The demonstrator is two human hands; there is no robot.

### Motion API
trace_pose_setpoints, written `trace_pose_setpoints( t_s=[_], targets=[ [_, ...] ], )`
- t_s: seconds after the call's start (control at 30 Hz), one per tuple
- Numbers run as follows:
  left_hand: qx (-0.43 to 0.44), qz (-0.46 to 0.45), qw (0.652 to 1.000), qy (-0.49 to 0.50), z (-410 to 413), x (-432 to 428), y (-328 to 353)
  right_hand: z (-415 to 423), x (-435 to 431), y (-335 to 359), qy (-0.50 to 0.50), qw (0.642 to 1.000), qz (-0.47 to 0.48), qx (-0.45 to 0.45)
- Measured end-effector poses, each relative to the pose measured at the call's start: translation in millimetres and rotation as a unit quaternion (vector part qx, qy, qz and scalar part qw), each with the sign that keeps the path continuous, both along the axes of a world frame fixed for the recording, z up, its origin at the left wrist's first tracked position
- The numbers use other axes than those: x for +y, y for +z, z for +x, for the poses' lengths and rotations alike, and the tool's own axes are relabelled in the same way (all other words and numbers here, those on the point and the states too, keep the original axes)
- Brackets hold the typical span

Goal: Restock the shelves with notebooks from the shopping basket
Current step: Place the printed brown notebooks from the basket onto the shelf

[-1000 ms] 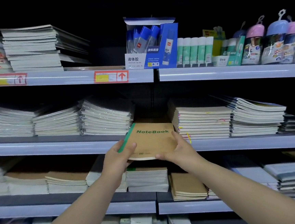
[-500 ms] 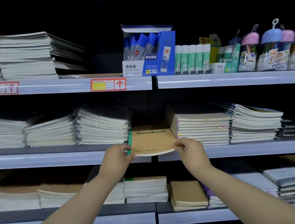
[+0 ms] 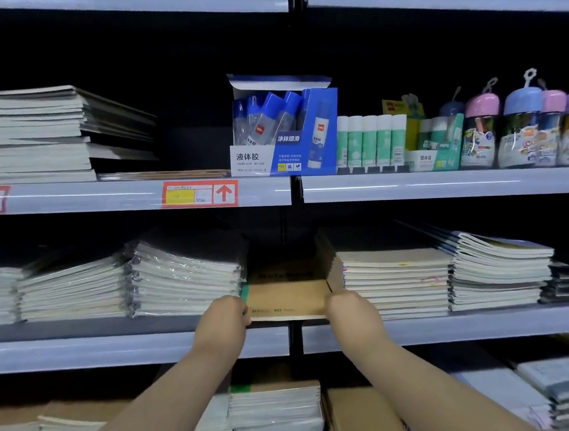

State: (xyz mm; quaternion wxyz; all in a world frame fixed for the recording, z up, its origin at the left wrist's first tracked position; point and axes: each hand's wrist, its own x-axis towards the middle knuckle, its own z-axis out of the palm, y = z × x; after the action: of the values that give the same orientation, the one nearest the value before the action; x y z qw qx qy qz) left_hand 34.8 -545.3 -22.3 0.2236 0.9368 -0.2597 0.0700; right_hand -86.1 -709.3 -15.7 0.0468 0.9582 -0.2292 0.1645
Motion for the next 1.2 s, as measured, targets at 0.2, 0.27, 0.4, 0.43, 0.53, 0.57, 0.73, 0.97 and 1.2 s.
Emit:
trace_pose_setpoints(
  t_s=[0.2,0.27,0.4,0.43,0.53,0.57,0.73,0.97,1.2],
  targets=[
    [0.011,-0.012,1.0,0.017,18.2,-11.3,3.4,22.3,4.2,1.5,-0.005,1.0,0.021,0.021],
    [-0.006,0.012,1.0,0.026,22.5,-14.6,2.2,30.6,9.1,-1.4,-0.001,1.0,0.008,0.028],
    [-0.086,0.085,0.992,0.037,26.8,-25.8,2.0,43.8,11.2,-3.1,0.0,0.999,-0.004,0.036],
    [-0.102,0.099,0.989,0.035,28.2,-28.5,3.0,46.0,10.4,-3.1,-0.002,0.999,-0.006,0.038],
    [-0.126,0.142,0.981,0.026,34.9,-35.3,3.7,51.3,8.4,-4.1,-0.011,0.999,-0.014,0.041],
    [-0.131,0.155,0.979,0.027,37.2,-37.0,4.0,52.4,7.9,-4.4,-0.013,0.999,-0.016,0.045],
    [-0.148,0.212,0.966,0.019,42.7,-45.8,7.9,57.7,3.0,-5.6,-0.009,0.998,-0.027,0.049],
    [-0.155,0.211,0.965,0.032,44.7,-44.1,-0.1,57.7,3.1,-7.1,-0.004,0.999,-0.009,0.044],
    [-0.057,-0.043,0.997,0.027,34.8,-27.1,-0.8,51.1,-4.9,12.2,0.008,0.99,0.129,0.051]
  ],
)
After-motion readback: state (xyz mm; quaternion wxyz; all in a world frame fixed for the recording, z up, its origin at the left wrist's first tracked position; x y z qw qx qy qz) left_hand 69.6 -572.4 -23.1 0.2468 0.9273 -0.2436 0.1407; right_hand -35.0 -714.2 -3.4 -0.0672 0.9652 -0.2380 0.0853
